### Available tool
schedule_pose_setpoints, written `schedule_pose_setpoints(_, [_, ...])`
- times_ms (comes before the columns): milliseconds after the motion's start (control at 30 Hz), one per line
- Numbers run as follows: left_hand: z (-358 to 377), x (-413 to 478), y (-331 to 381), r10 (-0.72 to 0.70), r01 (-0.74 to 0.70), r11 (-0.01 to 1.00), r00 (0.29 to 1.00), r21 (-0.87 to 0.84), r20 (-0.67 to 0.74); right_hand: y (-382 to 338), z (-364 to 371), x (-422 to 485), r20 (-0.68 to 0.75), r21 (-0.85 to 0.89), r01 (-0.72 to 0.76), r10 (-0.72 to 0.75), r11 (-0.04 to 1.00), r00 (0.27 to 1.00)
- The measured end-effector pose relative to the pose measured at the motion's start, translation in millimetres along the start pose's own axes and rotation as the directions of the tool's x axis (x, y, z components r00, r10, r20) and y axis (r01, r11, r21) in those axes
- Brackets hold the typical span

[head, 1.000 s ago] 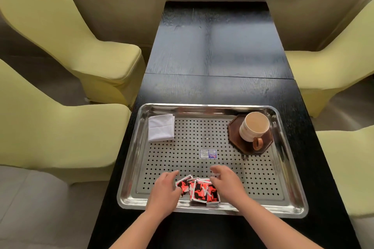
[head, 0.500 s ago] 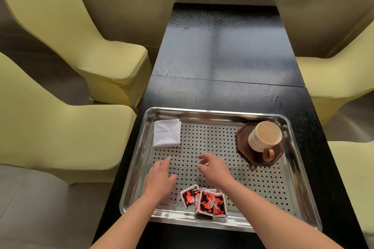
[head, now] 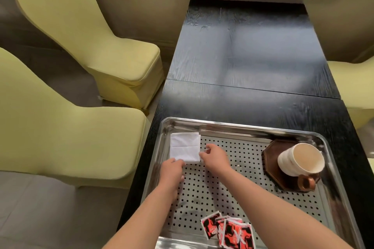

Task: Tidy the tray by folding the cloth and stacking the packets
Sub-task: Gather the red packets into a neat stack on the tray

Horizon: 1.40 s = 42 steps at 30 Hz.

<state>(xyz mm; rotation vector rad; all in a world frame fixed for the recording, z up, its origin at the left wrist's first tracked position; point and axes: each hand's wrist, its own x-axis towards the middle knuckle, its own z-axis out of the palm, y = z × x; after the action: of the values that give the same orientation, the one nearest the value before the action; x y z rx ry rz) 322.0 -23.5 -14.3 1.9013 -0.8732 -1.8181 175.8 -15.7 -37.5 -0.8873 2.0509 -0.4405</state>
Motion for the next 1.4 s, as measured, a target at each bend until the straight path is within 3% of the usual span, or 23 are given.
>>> schedule_pose_setpoints(167, [-0.5, 13.6, -3.7, 0.023, -0.024, 1.000, 1.000, -0.016, -0.014, -5.2, 18.2, 14.9, -0.018, -0.016, -0.030, 0.029, 0.999, 0.999])
schedule_pose_setpoints(467, [-4.2, 23.1, -6.5, 0.075, -0.075, 0.997, 0.997, -0.031, 0.010, -11.4, 40.5, 21.2, -0.004, 0.103, 0.010, -0.010, 0.995, 1.000])
schedule_pose_setpoints(600, [-3.5, 23.4, -5.8, 0.075, -0.075, 0.997, 0.997, -0.034, 0.010, -13.8, 29.9, 26.6, -0.068, 0.111, 0.027, -0.020, 0.993, 0.997])
schedule_pose_setpoints(1000, [0.4, 12.8, -5.5, 0.073, -0.073, 0.997, 0.994, 0.000, 0.086, -36.3, 29.0, 39.0, -0.103, -0.103, 0.155, -0.166, 0.982, 0.981])
schedule_pose_setpoints(1400, [-1.3, 26.5, -9.6, 0.082, -0.081, 0.997, 0.996, -0.009, 0.026, -16.9, 33.2, 31.6, -0.015, 0.117, 0.063, -0.062, 0.991, 0.998])
